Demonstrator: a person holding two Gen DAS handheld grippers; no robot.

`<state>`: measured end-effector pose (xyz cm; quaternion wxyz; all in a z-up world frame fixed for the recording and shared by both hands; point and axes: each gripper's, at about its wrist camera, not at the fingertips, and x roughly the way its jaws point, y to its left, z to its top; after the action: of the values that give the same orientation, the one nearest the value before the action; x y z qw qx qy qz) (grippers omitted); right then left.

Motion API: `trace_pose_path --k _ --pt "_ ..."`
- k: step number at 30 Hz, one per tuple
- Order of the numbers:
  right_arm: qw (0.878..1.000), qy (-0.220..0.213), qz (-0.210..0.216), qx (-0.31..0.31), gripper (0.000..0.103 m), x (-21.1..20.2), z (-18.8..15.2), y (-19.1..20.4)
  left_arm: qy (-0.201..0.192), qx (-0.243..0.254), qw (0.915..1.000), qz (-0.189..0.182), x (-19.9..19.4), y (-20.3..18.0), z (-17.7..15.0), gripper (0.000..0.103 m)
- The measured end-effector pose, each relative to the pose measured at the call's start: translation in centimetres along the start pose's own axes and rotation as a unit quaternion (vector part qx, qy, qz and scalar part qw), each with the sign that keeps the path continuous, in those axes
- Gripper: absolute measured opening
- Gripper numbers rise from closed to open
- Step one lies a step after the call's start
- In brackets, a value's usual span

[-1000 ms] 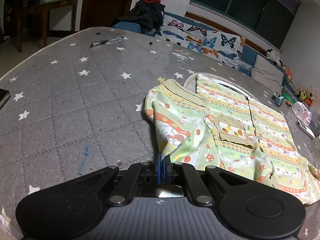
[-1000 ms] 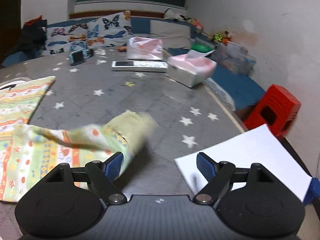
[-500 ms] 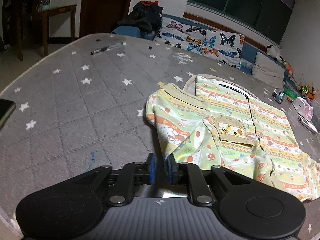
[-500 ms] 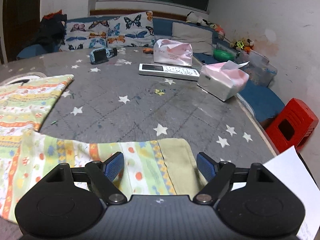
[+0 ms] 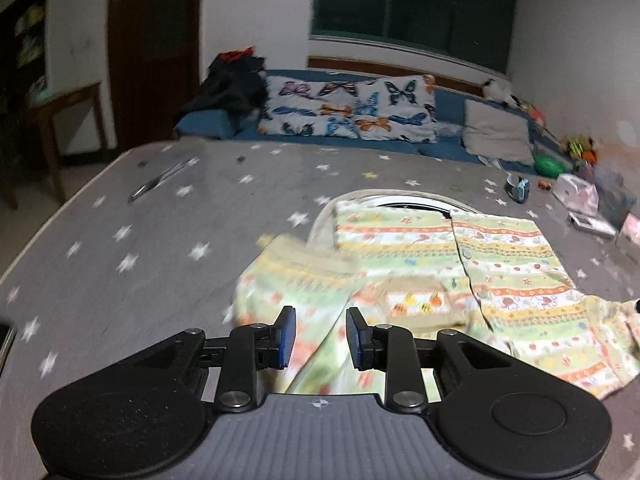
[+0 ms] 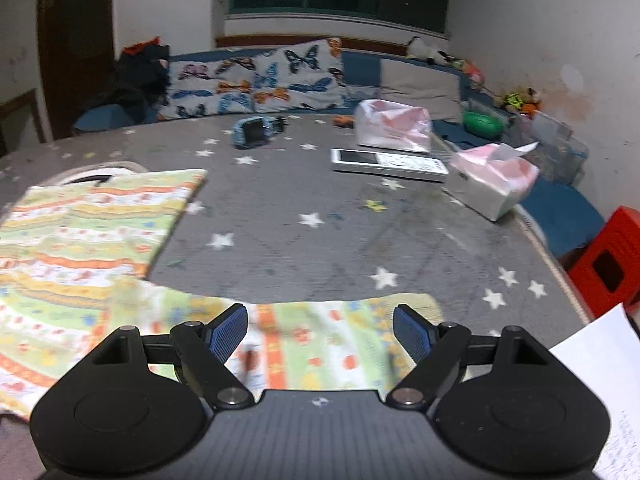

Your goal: Fold clothes

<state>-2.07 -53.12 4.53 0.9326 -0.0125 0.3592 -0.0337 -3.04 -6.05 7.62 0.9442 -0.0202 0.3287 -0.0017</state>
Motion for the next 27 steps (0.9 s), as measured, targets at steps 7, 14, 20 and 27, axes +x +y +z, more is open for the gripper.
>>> trace_pose_path --k 7,14,20,27 --pt "1.0 0.003 0.025 0.0 0.082 -0.7 -0.8 1.1 0.031 0.034 0.9989 0.004 7.5 -2.5 1.6 0.03" --pt "1.0 0.009 0.03 -0.001 0.082 -0.7 -1.2 1.2 0.053 0.039 0.9978 0.01 11.6 -2.5 1.8 0.03" --pt "1.0 0.005 0.027 -0.006 0.082 -0.8 -1.1 1.4 0.031 0.037 0.9988 0.009 11.2 -1.4 1.7 0.005" --pt "0.999 -0.017 0.021 -0.033 0.082 -2.3 -1.0 2.5 -0.032 -0.067 0.9971 0.018 5.5 4.2 2.6 0.004"
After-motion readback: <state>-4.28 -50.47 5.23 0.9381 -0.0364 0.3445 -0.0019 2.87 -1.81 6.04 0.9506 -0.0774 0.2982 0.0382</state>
